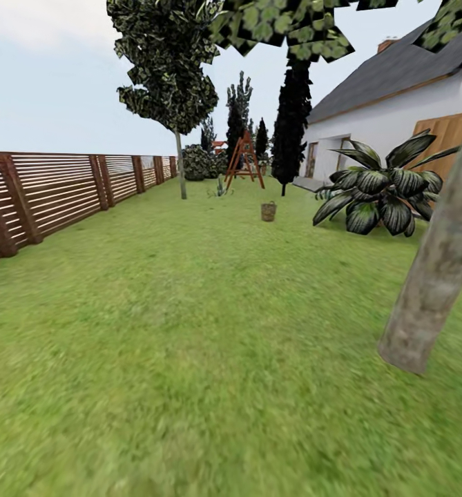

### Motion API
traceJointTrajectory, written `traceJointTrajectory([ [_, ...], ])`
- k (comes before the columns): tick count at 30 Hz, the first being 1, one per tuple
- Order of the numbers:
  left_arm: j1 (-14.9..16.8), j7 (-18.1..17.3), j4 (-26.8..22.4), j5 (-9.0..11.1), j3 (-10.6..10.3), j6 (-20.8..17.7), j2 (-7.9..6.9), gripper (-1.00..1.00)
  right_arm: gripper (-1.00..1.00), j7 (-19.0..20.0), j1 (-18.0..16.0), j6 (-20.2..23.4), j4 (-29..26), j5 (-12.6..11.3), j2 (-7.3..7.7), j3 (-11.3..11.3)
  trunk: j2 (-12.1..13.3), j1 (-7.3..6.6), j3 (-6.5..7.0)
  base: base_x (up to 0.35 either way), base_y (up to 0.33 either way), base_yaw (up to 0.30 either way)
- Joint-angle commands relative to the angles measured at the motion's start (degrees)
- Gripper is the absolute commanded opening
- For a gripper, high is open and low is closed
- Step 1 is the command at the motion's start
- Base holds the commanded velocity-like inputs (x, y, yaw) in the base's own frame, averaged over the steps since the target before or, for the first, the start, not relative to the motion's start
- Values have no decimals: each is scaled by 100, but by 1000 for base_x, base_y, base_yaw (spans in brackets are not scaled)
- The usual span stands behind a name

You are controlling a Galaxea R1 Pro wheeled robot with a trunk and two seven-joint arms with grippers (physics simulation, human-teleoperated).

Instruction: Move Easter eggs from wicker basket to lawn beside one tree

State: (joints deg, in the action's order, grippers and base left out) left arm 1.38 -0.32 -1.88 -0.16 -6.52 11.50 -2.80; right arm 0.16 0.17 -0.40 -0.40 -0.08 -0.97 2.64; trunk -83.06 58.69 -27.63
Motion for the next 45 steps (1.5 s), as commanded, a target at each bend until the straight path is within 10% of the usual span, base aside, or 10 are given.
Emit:
traceJointTrajectory([
  [1, 3, -3, 4, -1, -37, 19, -2, 100, 100, 2, 1, -4, -4, -1, -7, 23, -2, 3, -4, 326, 153, -93],
  [45, -12, -3, 4, -1, -51, 19, -6, 100, 100, 2, 1, -4, 13, 26, 18, 29, -2, 3, -4, 326, 157, -7],
])
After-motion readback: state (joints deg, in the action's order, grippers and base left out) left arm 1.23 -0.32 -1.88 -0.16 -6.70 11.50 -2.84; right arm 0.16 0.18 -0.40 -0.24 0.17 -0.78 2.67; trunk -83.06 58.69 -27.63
